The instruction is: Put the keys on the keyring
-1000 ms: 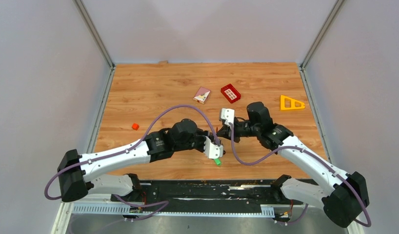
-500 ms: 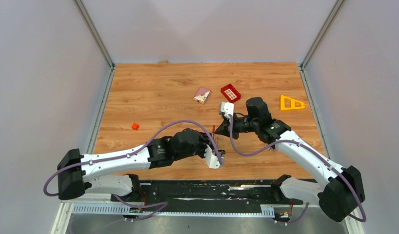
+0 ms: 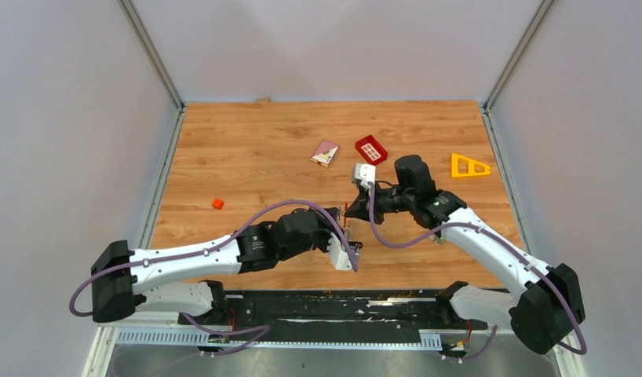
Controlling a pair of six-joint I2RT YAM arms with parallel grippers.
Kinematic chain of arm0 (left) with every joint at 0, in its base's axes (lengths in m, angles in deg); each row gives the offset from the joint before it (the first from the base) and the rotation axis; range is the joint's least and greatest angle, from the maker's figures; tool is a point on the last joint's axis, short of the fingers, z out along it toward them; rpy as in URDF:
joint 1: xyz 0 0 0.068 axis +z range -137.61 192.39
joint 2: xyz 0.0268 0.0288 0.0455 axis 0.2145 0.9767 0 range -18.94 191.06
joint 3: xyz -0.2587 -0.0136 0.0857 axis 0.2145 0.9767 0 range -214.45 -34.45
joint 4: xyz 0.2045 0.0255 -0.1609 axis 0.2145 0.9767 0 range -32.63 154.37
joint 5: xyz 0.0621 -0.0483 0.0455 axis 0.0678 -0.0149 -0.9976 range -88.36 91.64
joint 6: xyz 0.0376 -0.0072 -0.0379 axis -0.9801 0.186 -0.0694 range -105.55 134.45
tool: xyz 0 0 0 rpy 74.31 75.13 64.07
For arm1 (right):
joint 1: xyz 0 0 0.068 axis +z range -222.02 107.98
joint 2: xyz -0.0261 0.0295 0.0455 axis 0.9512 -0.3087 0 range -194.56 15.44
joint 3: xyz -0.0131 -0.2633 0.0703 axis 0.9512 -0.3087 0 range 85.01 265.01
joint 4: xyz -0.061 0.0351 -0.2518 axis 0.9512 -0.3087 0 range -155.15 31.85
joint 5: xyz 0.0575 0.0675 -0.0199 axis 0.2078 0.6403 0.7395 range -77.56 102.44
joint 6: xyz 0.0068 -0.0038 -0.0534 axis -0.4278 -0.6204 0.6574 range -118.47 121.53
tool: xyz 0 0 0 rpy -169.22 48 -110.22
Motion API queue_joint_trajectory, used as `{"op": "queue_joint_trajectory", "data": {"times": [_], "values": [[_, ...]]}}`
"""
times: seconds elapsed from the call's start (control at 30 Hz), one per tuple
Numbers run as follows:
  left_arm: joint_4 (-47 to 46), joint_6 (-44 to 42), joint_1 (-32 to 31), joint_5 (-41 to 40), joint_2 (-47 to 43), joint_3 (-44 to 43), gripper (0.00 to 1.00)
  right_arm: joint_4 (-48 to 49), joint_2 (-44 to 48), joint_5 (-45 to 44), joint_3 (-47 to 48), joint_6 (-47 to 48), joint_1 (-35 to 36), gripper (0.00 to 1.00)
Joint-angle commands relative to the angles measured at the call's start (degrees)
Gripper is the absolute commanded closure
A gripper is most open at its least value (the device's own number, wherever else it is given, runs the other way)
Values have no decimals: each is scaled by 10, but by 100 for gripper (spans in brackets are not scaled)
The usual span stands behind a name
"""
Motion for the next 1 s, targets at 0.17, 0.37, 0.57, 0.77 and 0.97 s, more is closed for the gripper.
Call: {"op": "queue_joint_trajectory", "data": {"times": [0.17,0.37,0.57,0.77,0.97], "values": [[-11,-21,-3,16,0,-12,100,13,-14,46,36,-28,-16,100],[-12,-22,-4,21,5,-13,100,12,-27,57,45,-39,-20,100],[-16,-28,-4,13,11,-15,100,9,-31,67,49,-40,-21,100],[-16,-34,-4,9,17,-15,100,7,-29,74,51,-41,-23,100],[5,-40,-4,15,20,-18,100,6,-29,85,53,-45,-27,100]]}}
